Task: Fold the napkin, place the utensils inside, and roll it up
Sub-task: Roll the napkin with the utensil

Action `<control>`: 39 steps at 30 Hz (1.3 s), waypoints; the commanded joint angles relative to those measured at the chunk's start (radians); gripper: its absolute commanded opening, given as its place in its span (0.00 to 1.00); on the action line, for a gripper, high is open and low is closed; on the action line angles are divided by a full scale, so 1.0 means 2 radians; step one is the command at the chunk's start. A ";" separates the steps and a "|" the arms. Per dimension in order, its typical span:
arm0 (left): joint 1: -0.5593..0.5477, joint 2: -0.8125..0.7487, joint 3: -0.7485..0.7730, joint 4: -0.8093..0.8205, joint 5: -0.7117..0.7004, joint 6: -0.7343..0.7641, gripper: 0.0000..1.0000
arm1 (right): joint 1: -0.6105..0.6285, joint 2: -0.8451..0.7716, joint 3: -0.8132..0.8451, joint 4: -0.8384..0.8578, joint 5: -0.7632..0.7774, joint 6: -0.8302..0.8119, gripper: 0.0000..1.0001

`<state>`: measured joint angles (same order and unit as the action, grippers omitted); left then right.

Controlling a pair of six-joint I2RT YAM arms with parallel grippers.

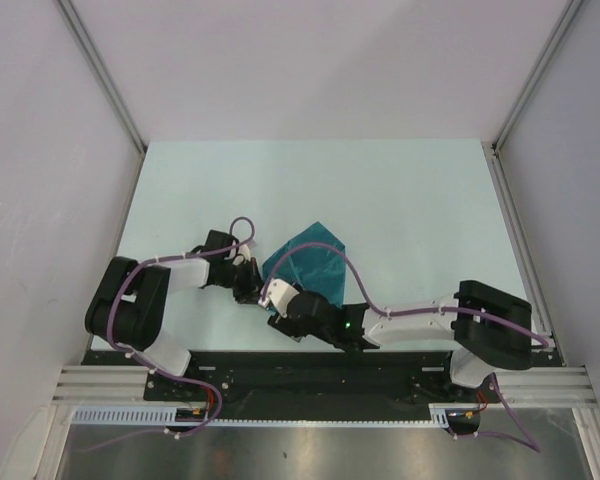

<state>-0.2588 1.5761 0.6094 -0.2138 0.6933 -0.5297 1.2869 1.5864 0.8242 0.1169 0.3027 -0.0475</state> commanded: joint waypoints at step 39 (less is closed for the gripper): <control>0.068 -0.022 0.057 -0.033 -0.016 0.024 0.74 | -0.092 0.112 0.107 -0.117 -0.229 0.019 0.00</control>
<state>-0.1635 1.6245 0.7151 -0.3115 0.7898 -0.4789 1.1522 1.8175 0.9863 0.0486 0.1127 -0.1062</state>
